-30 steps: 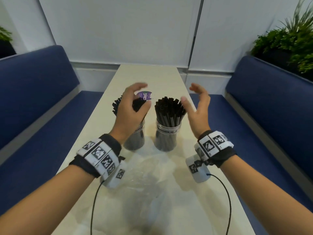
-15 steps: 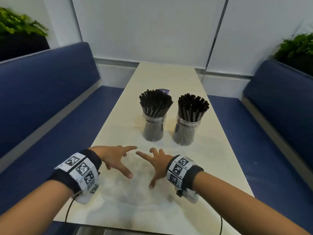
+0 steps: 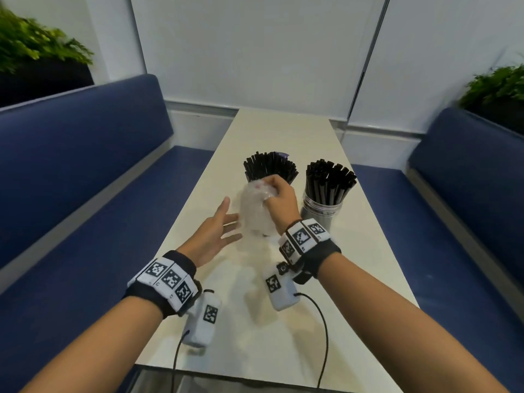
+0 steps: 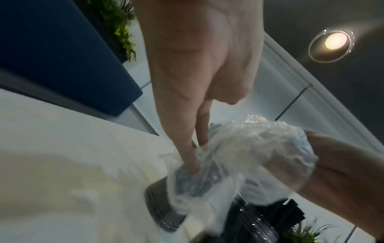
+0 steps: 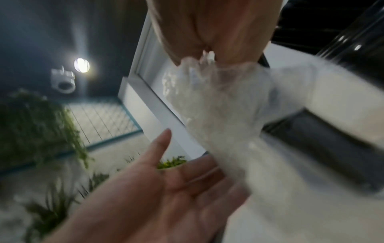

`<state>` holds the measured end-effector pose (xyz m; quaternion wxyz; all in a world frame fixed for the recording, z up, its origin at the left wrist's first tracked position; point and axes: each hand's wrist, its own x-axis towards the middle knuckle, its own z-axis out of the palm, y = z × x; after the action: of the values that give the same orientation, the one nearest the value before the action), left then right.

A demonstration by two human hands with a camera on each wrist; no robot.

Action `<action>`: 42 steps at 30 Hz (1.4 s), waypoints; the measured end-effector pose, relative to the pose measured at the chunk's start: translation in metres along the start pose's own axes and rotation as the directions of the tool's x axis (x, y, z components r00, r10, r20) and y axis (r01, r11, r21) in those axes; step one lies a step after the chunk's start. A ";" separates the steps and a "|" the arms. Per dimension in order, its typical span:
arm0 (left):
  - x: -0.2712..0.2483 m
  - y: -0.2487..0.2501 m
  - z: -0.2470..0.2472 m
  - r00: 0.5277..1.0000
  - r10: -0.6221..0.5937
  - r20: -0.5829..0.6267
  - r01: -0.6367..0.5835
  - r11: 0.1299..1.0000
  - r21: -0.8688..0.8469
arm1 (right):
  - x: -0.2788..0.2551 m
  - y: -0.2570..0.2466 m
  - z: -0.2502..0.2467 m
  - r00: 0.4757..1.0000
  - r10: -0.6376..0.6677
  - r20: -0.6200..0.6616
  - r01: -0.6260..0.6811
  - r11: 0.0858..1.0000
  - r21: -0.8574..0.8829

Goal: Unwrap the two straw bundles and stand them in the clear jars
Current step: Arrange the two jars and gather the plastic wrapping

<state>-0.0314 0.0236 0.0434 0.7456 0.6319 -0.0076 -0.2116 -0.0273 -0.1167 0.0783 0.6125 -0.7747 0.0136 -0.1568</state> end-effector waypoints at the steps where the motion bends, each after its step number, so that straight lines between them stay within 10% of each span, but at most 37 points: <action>1: -0.002 0.001 0.004 0.999 0.025 0.024 -0.025 1.000 -0.005 | -0.003 -0.006 0.004 1.000 0.024 0.000 -0.024 0.992 0.122; 7: -0.009 0.004 0.017 0.990 0.141 0.003 -0.127 0.901 -0.416 | -0.018 -0.017 0.019 0.973 0.196 0.124 -0.232 0.783 0.577; 13: -0.010 0.016 0.008 0.927 0.226 -0.301 -0.311 0.909 -0.276 | -0.028 -0.002 -0.014 0.961 -0.103 0.258 0.090 0.994 0.062; 16: -0.011 0.023 0.010 0.829 0.331 -0.452 -0.370 0.929 0.002 | -0.034 -0.004 -0.030 0.926 -0.010 0.377 -0.026 0.996 0.090; 19: -0.016 0.023 0.034 0.838 0.399 -0.373 -0.347 0.916 0.201 | -0.037 -0.009 -0.025 0.864 0.083 0.496 -0.235 0.939 0.252; 23: -0.025 0.020 0.061 0.877 0.407 -0.254 -0.352 0.906 0.236 | -0.023 -0.014 -0.030 0.953 0.168 0.254 -0.268 0.857 0.440; 29: -0.043 0.019 0.064 0.973 0.227 -0.035 -0.229 0.952 -0.201 | -0.025 -0.019 -0.035 0.998 -0.057 0.002 0.051 0.904 0.424; 34: -0.054 0.011 0.058 0.979 0.152 -0.140 -0.192 0.917 -0.349 | -0.046 -0.006 -0.025 0.996 0.047 0.079 -0.082 0.843 0.531; 37: -0.060 0.009 0.046 0.982 0.153 -0.107 -0.182 0.918 -0.354 | -0.059 -0.001 -0.018 0.982 0.057 0.182 -0.126 0.909 0.396; 42: -0.082 0.022 0.024 0.970 0.230 -0.079 -0.235 0.970 -0.068 | -0.088 0.000 -0.008 0.951 -0.153 0.268 0.177 0.982 -0.066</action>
<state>-0.1063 0.0305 0.0897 0.7887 0.6047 -0.0473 -0.1006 -0.1132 -0.1053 0.0596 0.5583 -0.8136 -0.1252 -0.1032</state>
